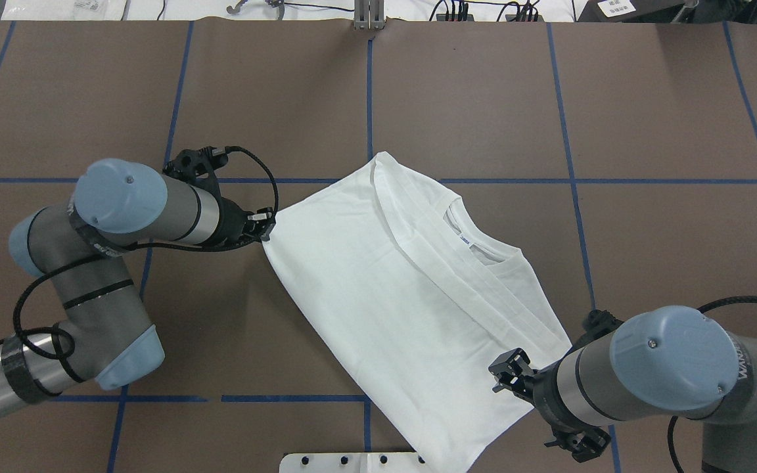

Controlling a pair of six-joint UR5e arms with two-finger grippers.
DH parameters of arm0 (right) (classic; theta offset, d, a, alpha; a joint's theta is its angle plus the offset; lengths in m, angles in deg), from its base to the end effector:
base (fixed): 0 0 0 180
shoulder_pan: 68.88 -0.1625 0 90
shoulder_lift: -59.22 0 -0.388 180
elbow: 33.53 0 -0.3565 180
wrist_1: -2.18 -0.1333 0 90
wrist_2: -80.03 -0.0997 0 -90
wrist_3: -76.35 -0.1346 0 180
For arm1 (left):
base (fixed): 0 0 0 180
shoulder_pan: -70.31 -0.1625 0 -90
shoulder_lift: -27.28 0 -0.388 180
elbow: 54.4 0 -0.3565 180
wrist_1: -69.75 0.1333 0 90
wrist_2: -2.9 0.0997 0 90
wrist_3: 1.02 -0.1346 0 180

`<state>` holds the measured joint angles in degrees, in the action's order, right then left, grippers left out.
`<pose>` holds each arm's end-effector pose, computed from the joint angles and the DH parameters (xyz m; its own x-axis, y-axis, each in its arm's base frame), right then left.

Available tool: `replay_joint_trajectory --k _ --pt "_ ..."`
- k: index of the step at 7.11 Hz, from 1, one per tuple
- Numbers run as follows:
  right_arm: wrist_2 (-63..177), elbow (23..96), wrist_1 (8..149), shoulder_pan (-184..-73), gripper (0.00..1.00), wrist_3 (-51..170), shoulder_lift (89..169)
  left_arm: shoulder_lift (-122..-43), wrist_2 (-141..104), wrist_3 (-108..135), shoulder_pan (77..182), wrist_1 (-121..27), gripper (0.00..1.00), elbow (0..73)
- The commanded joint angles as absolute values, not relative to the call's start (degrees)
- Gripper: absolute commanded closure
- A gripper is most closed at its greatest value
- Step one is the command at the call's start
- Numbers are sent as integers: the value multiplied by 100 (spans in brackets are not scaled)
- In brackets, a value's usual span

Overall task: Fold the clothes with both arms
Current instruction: 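Rotate the folded shirt with both grippers, pulling it toward the robot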

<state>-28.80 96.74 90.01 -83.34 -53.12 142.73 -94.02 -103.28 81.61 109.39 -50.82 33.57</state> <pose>-0.4129 -0.1993 0.2968 0.4906 0.7479 0.4472 -0.4049 0.6501 -0.6429 0.4631 -0.4995 0.2985 0.4405 -0.1990 -0.8754 0.3649 0.9306 -0.0279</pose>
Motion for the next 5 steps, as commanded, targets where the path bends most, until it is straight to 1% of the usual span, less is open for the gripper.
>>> replay_joint_trajectory --k 1,2,3,4,5 --pt "-2869 9593 8998 -8364 0 -5224 14175 -10303 -10249 8098 11423 -6063 100 1808" --pt "-2852 9472 8998 -8373 0 -5214 14088 -10802 -10066 8020 11503 -6155 100 1097" --pt "-2713 9262 9007 -8451 0 -5214 13887 -11138 -9777 8010 11548 -6261 93 603" --pt "-2624 9025 8999 -8461 0 -5206 13667 -11246 -9774 8019 11574 -6357 59 450" --pt "-2528 8953 8990 -8461 0 -5084 13465 -11368 -9765 8045 11574 -6376 56 344"
